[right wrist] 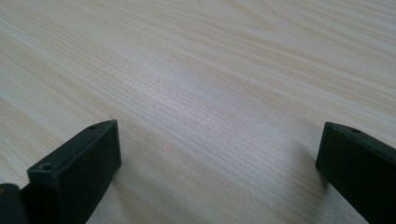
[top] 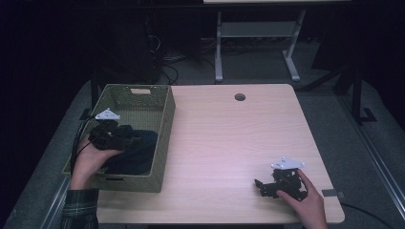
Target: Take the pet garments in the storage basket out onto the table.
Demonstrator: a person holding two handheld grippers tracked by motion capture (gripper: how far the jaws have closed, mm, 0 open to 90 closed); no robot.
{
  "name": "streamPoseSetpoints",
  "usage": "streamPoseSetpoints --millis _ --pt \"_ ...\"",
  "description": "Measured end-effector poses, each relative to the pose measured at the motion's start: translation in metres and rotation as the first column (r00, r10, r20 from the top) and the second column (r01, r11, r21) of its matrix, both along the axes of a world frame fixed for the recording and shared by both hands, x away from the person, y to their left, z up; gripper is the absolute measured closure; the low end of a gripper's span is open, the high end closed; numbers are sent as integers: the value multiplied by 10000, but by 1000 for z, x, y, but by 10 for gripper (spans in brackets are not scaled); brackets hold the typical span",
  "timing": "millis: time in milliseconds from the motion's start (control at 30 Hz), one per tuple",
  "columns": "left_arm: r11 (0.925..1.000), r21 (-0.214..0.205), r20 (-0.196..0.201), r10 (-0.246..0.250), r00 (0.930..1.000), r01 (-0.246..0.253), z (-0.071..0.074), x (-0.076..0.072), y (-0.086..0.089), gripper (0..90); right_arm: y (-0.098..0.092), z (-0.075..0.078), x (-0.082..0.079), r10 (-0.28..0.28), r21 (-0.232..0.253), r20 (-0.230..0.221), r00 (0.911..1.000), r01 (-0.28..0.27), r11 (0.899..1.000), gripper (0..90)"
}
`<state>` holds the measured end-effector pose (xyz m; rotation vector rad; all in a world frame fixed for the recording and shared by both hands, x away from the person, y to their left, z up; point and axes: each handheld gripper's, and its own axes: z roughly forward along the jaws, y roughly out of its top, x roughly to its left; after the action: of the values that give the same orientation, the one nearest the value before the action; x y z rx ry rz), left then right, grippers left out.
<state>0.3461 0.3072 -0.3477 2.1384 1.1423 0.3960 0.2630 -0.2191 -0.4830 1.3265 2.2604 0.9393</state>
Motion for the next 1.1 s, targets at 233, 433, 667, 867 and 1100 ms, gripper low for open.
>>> streamPoseSetpoints --millis 233,433,667,867,1100 --pt "9987 464 -104 219 9997 -214 -10 5 8 169 0 0 0 2 -6 1 10000 -2 10000 0" --pt "9979 604 -341 259 9991 -238 -19 10 12 169 0 0 0 8 -11 8 10000 -8 10000 0" --pt "9946 1009 -662 312 9973 -244 -32 16 16 168 0 0 0 -2 -3 0 10000 2 10000 0" --pt "9925 1223 -1026 161 9946 -34 -42 20 15 168 0 0 0 3 -4 5 10000 -3 10000 0" --pt "9902 1397 -1453 153 9893 52 -52 23 12 169 0 0 0 4 -4 8 10000 -4 10000 0"
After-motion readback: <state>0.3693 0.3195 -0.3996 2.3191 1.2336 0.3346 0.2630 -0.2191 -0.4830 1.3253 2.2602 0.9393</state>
